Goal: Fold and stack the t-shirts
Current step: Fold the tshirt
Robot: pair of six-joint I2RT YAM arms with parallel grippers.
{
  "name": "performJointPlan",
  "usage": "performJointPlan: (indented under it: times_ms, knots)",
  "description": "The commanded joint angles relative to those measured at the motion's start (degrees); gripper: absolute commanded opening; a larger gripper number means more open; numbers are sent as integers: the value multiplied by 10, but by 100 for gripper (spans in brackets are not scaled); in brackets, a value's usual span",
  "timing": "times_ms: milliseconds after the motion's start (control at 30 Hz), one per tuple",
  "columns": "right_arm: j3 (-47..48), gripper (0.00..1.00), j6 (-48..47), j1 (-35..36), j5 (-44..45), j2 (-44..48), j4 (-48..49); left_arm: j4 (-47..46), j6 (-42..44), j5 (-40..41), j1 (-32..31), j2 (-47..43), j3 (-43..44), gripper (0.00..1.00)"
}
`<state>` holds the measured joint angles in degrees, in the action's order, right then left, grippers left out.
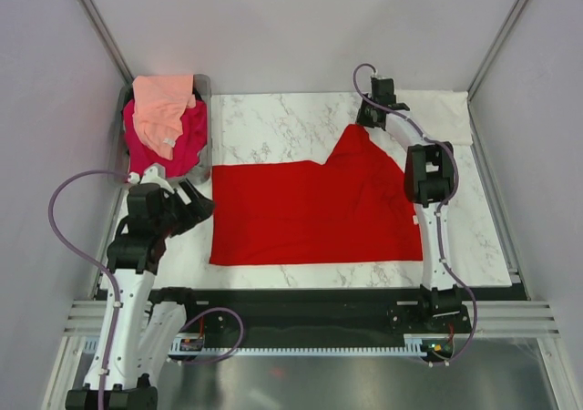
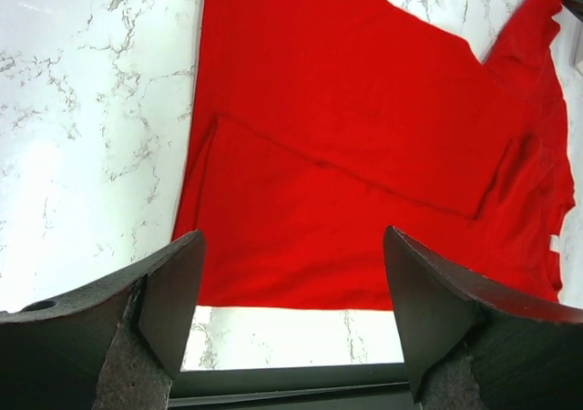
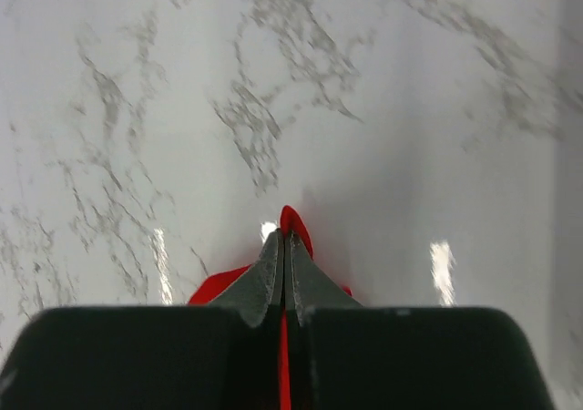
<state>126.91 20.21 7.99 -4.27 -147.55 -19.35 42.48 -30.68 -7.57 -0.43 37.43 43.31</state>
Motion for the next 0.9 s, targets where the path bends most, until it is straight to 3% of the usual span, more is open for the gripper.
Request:
performJointPlan:
  times_ms: [0, 200, 433, 633, 867]
  knots:
    - [-62, 0, 18, 0, 125, 136, -21, -46, 27, 9, 3, 54, 19, 85]
    - [-228, 0, 68, -3, 206, 323, -22, -77, 31, 45, -15, 208, 134, 82]
    - [-377, 0, 127, -57, 248, 451, -17, -79, 30, 110, -107, 430, 314, 80]
    - [-456, 0, 114, -97, 209, 484, 29, -79, 25, 137, -121, 578, 408, 77]
    - [-511, 0, 112, -98, 120, 451, 85, -61, 40, 160, -132, 759, 552, 72]
